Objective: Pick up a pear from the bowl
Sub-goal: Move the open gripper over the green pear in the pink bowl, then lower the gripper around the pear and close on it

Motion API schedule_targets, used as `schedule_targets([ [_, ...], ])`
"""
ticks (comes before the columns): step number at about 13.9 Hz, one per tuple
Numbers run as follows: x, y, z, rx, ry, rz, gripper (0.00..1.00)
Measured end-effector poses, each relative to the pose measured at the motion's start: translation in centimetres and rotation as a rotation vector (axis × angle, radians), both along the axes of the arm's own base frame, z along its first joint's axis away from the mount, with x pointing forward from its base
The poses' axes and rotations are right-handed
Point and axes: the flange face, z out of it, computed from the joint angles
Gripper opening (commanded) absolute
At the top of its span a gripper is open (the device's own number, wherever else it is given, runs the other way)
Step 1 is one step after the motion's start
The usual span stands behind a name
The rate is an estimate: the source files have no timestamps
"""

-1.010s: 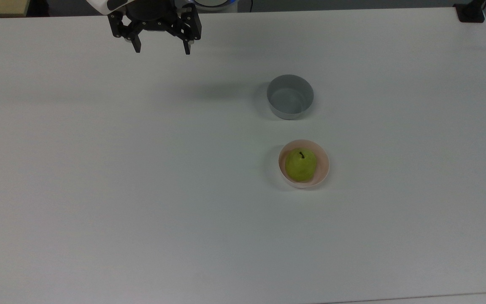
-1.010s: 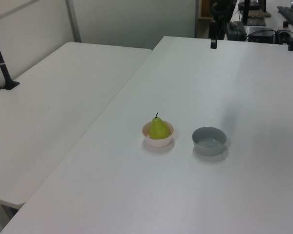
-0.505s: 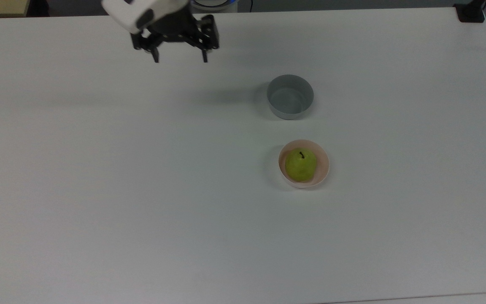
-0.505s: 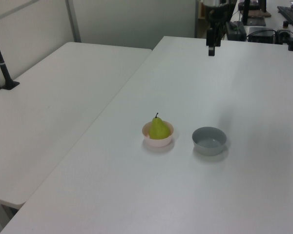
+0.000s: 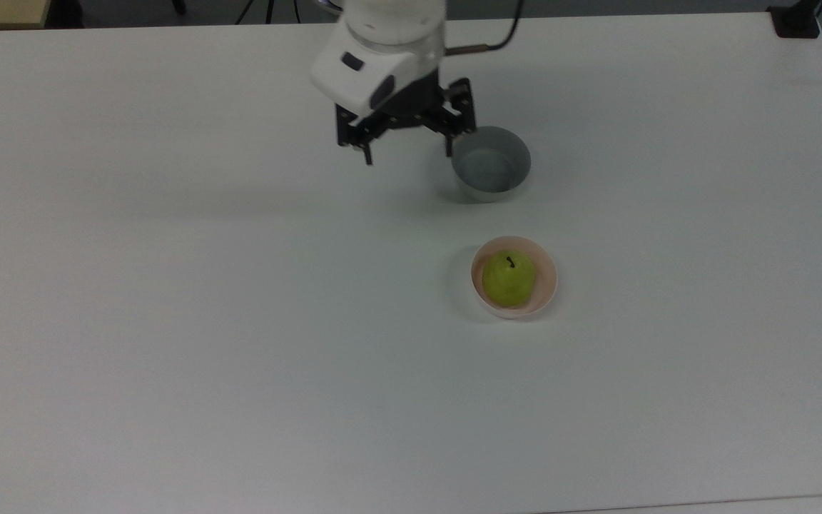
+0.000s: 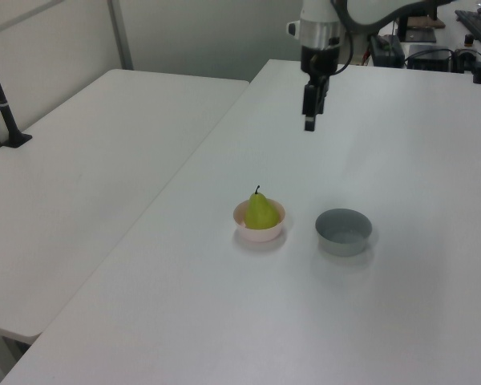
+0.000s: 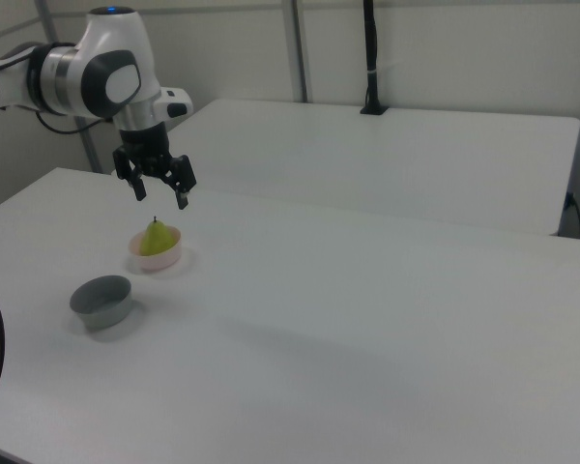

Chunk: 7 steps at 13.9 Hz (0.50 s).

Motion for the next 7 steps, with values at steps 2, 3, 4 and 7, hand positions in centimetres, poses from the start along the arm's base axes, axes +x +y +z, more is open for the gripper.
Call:
schedule_targets([
  [2,0.6,2.3,-1.0,0.003,-0.032,0.006,1.0],
  [3,0.8,3.3,-1.5,0.0,-0.036,0.012,1.0],
  [4,1.0,4.3,-1.8,-0.006,-0.038,0.021,1.0],
  [7,1.5,7.5,-2.8,-0.018,-0.041,0.033,1.0],
])
